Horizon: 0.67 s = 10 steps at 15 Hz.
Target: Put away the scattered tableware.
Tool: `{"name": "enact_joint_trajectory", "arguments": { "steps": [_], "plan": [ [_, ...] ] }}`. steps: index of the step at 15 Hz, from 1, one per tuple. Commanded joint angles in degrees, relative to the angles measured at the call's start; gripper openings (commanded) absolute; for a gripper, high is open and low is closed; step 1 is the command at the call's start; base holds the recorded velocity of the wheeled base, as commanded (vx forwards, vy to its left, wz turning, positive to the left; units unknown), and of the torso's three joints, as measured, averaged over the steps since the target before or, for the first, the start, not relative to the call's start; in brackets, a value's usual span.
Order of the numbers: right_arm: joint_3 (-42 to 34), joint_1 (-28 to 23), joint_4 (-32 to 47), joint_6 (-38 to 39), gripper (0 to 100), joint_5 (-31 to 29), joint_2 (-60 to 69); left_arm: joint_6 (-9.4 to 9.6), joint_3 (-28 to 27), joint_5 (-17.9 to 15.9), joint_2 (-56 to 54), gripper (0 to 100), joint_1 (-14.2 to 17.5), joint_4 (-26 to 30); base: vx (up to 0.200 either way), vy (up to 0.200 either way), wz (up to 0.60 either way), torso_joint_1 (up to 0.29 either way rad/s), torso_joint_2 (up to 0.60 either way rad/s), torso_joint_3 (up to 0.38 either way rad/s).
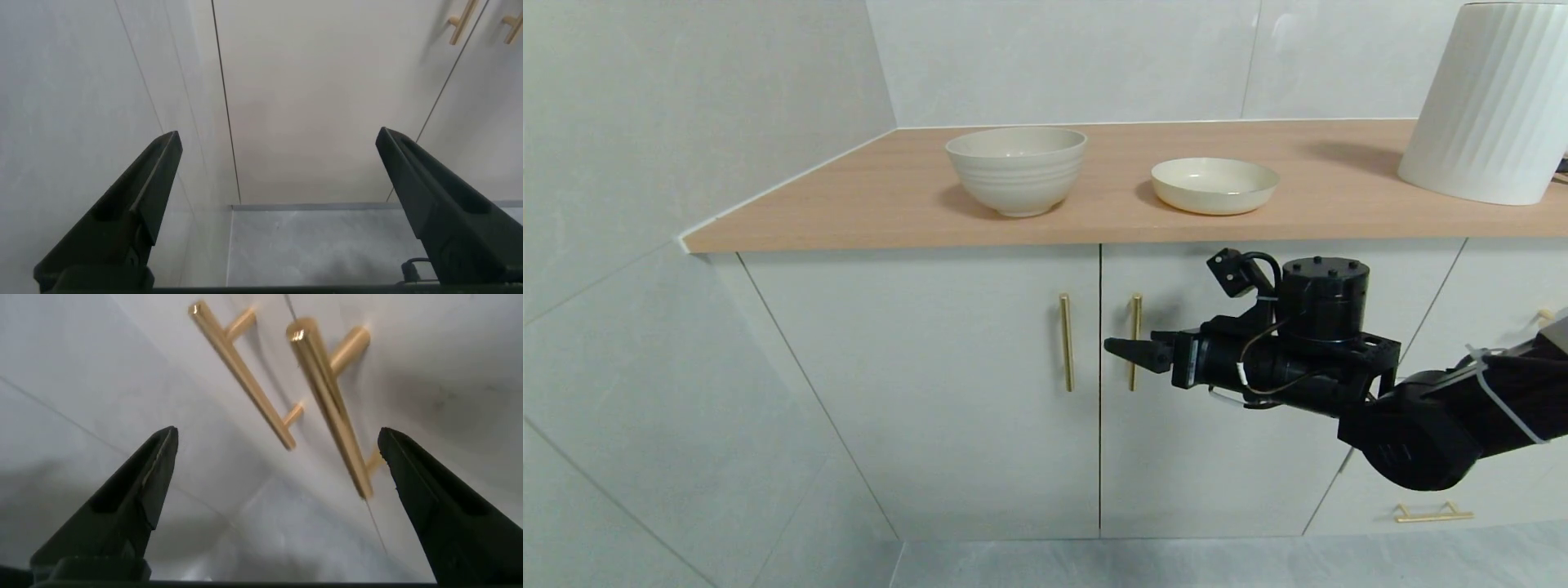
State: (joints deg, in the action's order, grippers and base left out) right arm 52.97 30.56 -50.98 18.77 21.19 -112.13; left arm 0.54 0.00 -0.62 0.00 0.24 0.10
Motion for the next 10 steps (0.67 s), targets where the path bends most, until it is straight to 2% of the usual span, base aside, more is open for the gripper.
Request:
{"name": "enact_joint_trajectory", "arguments": {
  "steps": [1, 10],
  "plan": [
    [0.0, 0.0, -1.1, 0.7, 100, 0.0, -1.6, -0.01, 0.0, 0.0, 0.0, 100, 0.0, 0.0, 0.0, 0.0, 0.0, 0.0, 0.0, 0.0],
    [1.2, 3.5, -7.2, 1.5, 100, -3.3, -6.3, -0.01, 0.0, 0.0, 0.0, 100, 0.0, -0.1, 0.0, 0.0, 0.0, 0.0, 0.0, 0.0]
  ]
}}
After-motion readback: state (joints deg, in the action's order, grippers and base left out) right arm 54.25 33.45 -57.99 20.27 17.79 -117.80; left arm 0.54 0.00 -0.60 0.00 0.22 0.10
